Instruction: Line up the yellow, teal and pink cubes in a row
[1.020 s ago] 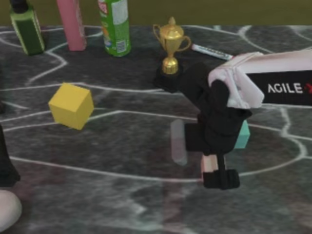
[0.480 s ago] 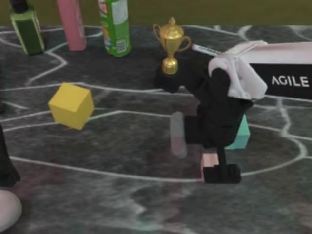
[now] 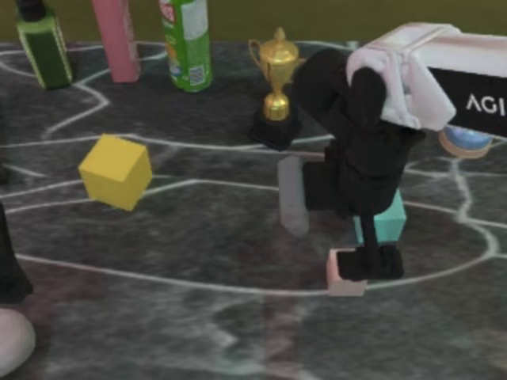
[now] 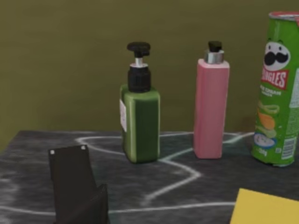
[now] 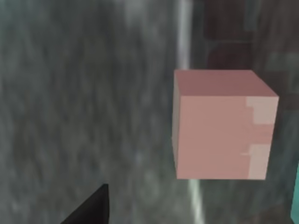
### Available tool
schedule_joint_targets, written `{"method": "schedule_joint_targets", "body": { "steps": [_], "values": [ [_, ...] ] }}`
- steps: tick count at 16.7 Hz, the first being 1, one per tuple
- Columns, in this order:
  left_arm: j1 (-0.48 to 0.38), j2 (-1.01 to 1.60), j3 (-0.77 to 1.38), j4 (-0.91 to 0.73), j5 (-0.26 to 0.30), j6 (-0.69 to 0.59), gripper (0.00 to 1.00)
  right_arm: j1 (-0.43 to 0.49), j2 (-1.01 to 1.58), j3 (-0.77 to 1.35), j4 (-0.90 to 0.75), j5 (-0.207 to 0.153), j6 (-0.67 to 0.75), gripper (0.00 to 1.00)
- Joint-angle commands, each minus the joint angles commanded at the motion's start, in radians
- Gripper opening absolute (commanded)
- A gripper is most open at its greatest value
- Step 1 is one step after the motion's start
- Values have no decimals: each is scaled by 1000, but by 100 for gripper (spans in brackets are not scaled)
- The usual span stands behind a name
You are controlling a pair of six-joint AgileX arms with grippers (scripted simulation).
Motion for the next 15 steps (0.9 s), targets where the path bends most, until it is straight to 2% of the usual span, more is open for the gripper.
{"method": "schedule_joint_targets", "body": {
  "steps": [4,7,10,15],
  "values": [
    [0,0,0,0,0,0,100,-7,13,10,-1,0,34,100],
    [0,0,0,0,0,0,100,-26,41,47,-11,2,157,100],
    [0,0,0,0,0,0,100,-59,80,93,-27,2,359,100],
    [0,0,0,0,0,0,100,-125,149,165,-58,1,826,100]
  ]
}}
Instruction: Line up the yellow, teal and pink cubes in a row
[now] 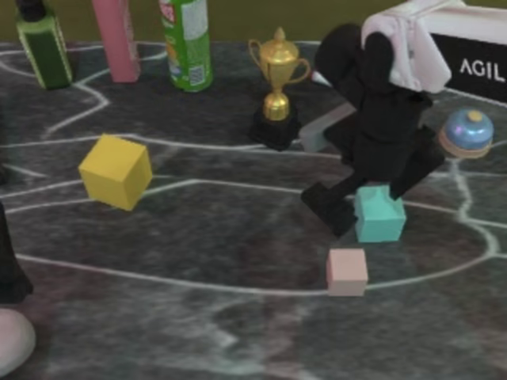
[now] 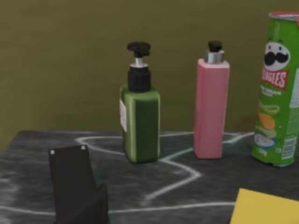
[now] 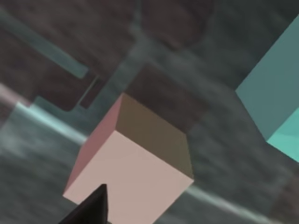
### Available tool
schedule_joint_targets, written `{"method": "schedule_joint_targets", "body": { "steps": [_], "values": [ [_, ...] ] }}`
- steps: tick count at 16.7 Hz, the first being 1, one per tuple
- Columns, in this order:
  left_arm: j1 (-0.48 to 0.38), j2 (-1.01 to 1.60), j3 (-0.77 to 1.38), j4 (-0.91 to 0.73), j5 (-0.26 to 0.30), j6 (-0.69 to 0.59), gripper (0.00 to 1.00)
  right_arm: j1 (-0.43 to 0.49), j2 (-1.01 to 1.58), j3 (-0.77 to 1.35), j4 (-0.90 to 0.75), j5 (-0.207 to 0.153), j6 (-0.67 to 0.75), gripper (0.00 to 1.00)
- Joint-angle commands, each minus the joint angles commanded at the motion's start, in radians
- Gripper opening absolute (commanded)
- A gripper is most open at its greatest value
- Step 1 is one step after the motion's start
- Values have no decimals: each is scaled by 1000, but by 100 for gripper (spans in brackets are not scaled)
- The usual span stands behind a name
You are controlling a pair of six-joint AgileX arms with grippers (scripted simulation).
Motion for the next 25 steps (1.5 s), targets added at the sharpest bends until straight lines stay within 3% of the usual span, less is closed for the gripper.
{"method": "schedule_joint_targets", "body": {
  "steps": [4,8,15,22,25],
  "values": [
    [0,0,0,0,0,0,100,-51,35,50,-11,2,318,100],
    [0,0,0,0,0,0,100,-84,39,79,-6,6,472,100],
    [0,0,0,0,0,0,100,-85,43,68,12,7,486,100],
    [0,0,0,0,0,0,100,-87,143,-72,258,8,488,100],
    [0,0,0,0,0,0,100,-87,159,-93,290,8,488,100]
  ]
}}
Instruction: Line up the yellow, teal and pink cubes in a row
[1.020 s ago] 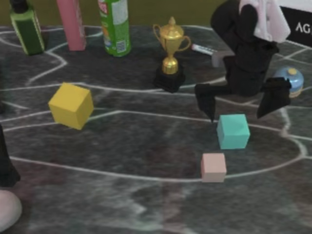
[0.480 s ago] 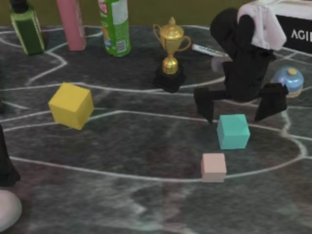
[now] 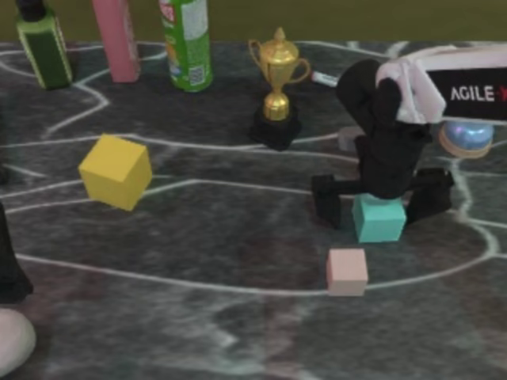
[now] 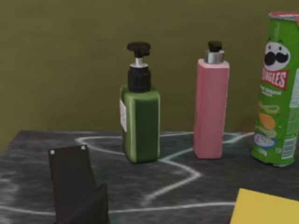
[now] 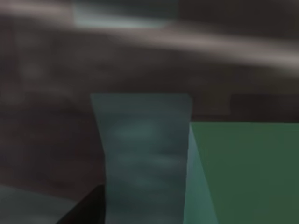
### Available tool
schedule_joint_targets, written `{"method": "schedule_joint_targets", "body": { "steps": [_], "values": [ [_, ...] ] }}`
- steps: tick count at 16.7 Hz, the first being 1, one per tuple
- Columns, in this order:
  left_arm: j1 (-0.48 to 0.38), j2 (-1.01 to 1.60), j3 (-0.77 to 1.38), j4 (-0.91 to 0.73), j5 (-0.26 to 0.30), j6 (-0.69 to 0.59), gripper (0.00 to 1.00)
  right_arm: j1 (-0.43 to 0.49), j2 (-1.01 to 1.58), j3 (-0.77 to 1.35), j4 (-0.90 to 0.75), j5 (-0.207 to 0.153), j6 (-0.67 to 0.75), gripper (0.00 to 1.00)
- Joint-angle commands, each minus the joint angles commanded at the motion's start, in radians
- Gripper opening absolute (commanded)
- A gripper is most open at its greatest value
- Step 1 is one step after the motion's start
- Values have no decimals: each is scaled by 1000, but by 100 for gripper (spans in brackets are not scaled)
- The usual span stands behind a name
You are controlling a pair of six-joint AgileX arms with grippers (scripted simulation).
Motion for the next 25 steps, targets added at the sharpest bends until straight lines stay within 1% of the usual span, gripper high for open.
{"method": "schedule_joint_targets", "body": {
  "steps": [3,16,17,24,25],
  "values": [
    [0,0,0,0,0,0,100,0,0,0,0,0,0,100],
    [0,0,0,0,0,0,100,0,0,0,0,0,0,2],
    [0,0,0,0,0,0,100,0,0,0,0,0,0,0],
    [0,0,0,0,0,0,100,0,0,0,0,0,0,0],
    [0,0,0,0,0,0,100,1,-22,4,-9,6,-4,0]
  ]
}}
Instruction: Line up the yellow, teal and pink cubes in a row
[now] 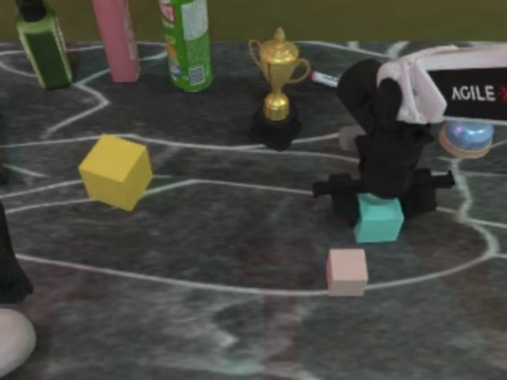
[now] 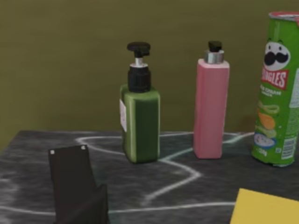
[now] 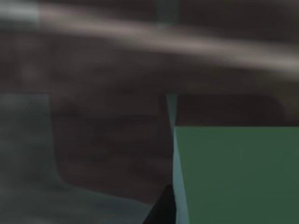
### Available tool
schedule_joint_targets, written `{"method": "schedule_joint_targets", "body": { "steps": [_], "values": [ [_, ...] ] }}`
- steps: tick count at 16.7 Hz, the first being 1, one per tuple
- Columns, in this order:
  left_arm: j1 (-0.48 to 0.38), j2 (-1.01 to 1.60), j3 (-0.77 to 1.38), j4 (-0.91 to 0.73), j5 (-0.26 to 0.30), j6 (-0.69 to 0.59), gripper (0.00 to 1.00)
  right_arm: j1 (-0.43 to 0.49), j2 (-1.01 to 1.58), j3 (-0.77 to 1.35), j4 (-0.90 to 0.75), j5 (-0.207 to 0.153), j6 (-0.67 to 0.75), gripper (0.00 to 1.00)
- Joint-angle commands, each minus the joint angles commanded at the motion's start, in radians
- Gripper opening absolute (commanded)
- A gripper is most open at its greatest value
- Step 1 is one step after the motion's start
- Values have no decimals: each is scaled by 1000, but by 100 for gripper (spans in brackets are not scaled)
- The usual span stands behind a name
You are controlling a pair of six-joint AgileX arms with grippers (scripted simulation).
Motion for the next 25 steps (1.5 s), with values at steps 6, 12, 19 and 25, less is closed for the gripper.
{"method": "schedule_joint_targets", "body": {
  "steps": [6,12,19,25],
  "values": [
    [0,0,0,0,0,0,100,7,-55,87,-152,1,-1,0],
    [0,0,0,0,0,0,100,9,-95,135,-230,-1,-2,0],
    [0,0,0,0,0,0,100,118,-99,144,-251,1,134,0],
    [0,0,0,0,0,0,100,310,-127,154,-284,2,363,0]
  ]
}}
